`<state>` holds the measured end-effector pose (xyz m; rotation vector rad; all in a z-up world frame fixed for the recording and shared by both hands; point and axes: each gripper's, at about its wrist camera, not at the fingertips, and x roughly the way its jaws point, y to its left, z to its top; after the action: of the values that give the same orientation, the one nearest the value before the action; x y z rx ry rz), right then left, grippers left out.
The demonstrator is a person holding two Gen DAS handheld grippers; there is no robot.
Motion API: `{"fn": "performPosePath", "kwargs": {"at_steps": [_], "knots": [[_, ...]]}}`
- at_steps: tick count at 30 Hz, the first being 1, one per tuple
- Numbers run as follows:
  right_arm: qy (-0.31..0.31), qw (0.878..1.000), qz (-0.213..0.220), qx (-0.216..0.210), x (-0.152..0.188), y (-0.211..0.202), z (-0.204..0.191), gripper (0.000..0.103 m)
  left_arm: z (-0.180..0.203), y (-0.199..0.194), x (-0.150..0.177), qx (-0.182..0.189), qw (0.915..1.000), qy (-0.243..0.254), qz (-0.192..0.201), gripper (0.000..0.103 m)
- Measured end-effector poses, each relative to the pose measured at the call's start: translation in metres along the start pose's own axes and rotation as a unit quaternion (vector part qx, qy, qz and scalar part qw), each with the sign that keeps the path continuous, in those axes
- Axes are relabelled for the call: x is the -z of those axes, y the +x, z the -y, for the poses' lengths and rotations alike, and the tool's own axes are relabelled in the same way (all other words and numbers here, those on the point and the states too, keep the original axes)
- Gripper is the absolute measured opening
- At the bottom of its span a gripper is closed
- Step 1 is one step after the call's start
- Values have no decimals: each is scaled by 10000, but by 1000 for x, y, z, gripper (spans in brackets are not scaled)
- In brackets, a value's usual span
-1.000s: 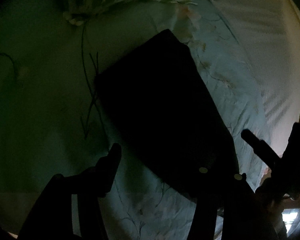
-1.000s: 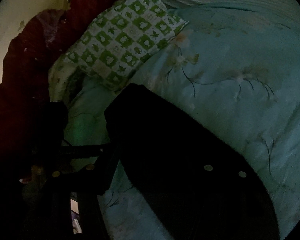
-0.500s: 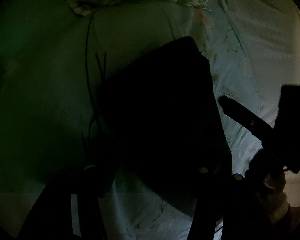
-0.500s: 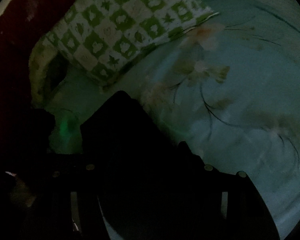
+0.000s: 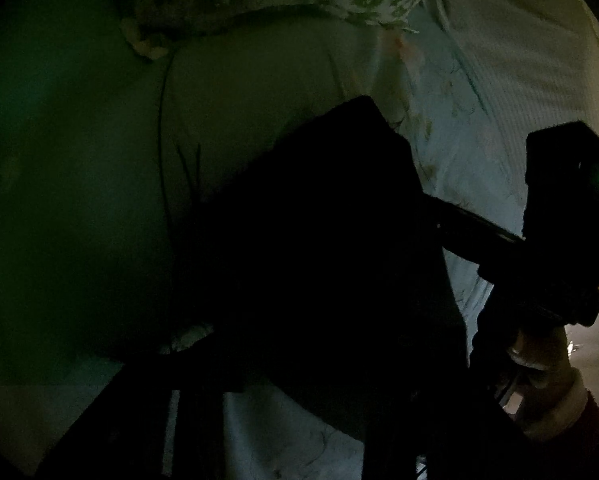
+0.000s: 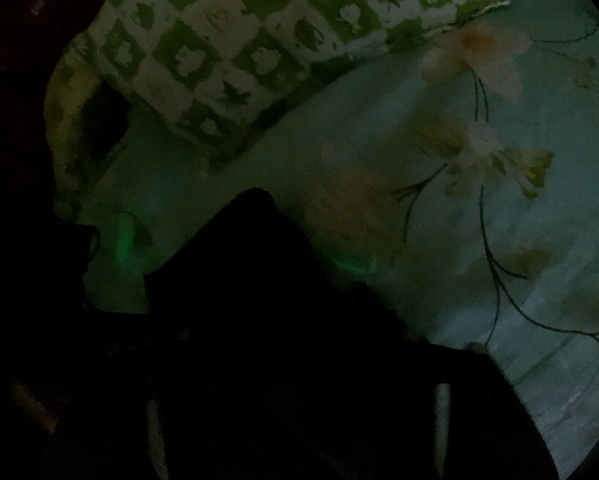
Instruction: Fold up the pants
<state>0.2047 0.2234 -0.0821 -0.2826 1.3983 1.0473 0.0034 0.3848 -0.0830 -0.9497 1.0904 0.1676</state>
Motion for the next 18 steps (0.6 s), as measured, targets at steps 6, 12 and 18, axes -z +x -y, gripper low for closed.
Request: {"fn": "performPosePath", "kwargs": {"at_steps": [6,12,18], "knots": [[12,9996,263,-86,6,-30,-6,25,17,-22,12,190,9992,267,230,15],[165,9956,887,-252,22,-91,-12,24,59,-56,29,475,9947,738,535,13],[409,9850,1636,-361,57,-158,-17,23,112,-77,52,665,9851,1420,705,13]]}}
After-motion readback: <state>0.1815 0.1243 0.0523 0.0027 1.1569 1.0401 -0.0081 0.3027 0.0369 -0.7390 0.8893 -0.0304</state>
